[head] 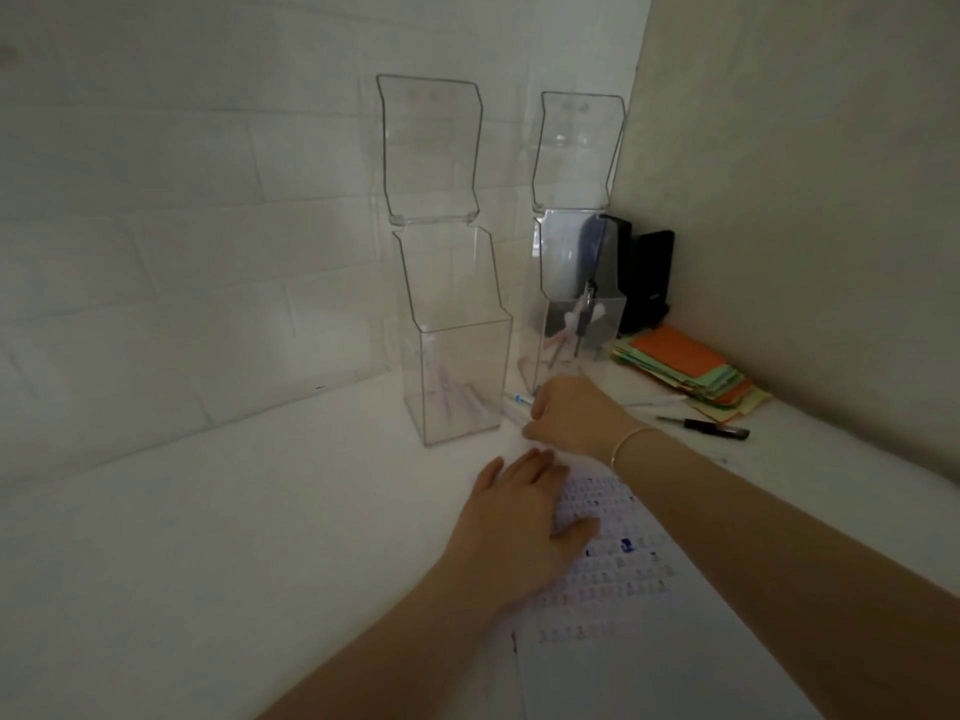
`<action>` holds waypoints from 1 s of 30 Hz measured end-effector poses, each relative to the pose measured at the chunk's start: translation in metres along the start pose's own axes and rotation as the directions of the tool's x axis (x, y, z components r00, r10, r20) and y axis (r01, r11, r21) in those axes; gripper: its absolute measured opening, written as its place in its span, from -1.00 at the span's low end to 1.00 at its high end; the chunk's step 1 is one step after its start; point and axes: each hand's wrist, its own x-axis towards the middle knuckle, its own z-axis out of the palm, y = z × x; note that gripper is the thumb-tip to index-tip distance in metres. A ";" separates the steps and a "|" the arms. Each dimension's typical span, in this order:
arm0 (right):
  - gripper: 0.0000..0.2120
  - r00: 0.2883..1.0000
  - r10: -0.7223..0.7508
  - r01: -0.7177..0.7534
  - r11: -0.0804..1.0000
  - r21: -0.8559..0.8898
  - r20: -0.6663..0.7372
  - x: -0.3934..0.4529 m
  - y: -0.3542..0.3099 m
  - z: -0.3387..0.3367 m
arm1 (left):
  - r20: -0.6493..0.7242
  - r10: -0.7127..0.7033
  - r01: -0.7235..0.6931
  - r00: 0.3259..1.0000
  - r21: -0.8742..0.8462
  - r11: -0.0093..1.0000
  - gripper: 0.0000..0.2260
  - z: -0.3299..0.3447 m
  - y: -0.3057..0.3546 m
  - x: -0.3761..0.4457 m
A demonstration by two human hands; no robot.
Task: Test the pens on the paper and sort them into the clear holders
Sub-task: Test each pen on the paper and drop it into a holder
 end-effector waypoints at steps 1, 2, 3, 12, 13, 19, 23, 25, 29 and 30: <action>-0.78 1.000 0.012 -0.012 1.000 0.001 -0.001 -0.002 -0.002 0.005 | -0.014 -0.002 0.002 1.000 -0.039 0.999 -0.39 -0.001 0.000 0.001; -0.79 1.000 0.023 -0.023 1.000 -0.001 0.000 -0.001 -0.002 0.008 | -0.033 -0.011 0.008 0.999 -0.084 0.996 -0.44 -0.002 0.001 0.001; -0.81 1.000 0.030 -0.030 1.000 0.007 -0.006 -0.002 -0.004 0.010 | -0.057 -0.032 0.024 0.998 -0.141 0.990 -0.49 -0.005 0.002 0.002; -0.89 0.946 0.085 0.074 0.884 0.462 -0.314 -0.032 0.003 -0.071 | -0.118 -0.422 0.245 0.899 -0.663 0.708 -0.86 -0.020 0.000 0.004; -0.87 0.933 0.099 0.095 0.859 0.503 -0.346 -0.039 0.004 -0.079 | -0.116 -0.418 0.245 0.901 -0.659 0.711 -0.86 -0.020 0.000 0.004; -0.78 0.905 0.315 0.209 0.253 0.945 -0.285 -0.069 0.006 -0.096 | -0.123 -0.371 0.226 0.920 -0.608 0.762 -0.84 -0.020 0.001 0.003; -0.60 0.985 0.173 0.049 -0.387 0.921 0.021 -0.074 0.008 -0.090 | -0.128 -0.341 0.209 0.931 -0.579 0.788 -0.85 -0.019 0.002 0.002; -0.53 0.995 0.071 -0.037 -0.433 0.901 0.075 -0.076 0.009 -0.084 | -0.128 -0.330 0.207 0.935 -0.558 0.803 -0.85 -0.019 0.002 0.002; -0.71 0.995 0.063 -0.034 -0.470 0.882 0.072 -0.080 0.008 -0.072 | -0.134 -0.303 0.194 0.943 -0.519 0.832 -0.85 -0.016 0.000 0.004; -0.74 0.995 0.078 -0.019 -0.491 0.871 0.066 -0.081 0.008 -0.071 | -0.136 -0.299 0.191 0.944 -0.514 0.836 -0.85 -0.015 -0.001 0.004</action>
